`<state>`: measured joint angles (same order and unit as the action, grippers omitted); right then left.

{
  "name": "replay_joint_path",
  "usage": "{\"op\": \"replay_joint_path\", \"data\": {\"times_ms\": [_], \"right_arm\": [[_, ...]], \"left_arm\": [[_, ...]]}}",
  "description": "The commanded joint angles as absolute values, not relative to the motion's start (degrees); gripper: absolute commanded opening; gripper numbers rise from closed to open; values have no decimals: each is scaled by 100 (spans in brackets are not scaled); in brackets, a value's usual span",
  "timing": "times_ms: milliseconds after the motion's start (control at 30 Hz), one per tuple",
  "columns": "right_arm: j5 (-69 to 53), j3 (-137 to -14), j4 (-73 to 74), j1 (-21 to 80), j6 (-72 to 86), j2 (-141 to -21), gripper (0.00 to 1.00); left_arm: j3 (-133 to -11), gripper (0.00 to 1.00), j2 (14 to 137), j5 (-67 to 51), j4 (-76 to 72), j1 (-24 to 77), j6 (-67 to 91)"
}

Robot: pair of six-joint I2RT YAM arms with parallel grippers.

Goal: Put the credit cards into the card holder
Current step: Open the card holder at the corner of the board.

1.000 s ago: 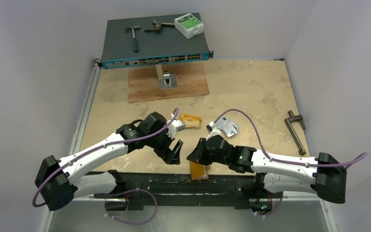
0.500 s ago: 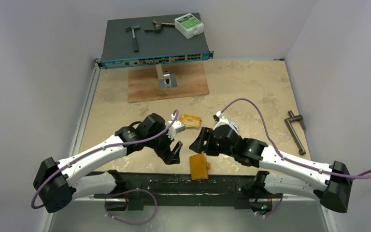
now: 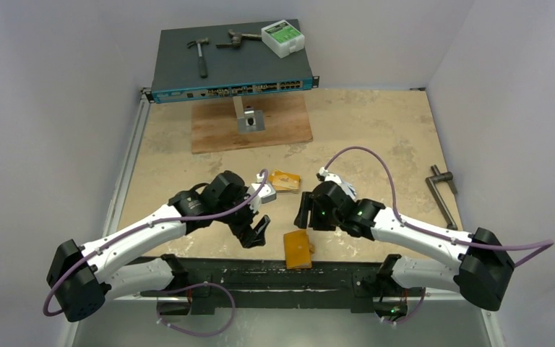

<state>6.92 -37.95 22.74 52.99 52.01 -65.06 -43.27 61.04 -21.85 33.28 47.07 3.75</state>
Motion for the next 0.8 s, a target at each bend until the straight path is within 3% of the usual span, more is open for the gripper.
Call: {"op": "replay_joint_path", "data": {"times_ms": [0,300,433,633,767], "right_arm": [[340,-3569,1937,5150,4906,-6460,61],[-556,-3127,762,5039,4960,-6939,53],[-768,-3108,580,5003,4987,-7004,37],[-1005,-3176,591,4921,4993,-7103,0],[-900,-3401,800,4791,5275,-7253,0]], "left_arm": [[-4397,85,5941,-2321,3192,4738,249],[-4403,85,5839,-2249,3303,4742,114],[-4419,85,5832,-2195,3328,4736,53],[-4500,85,5853,-2090,3354,4737,33],[-4778,85,5996,-1947,3568,4745,-255]]}}
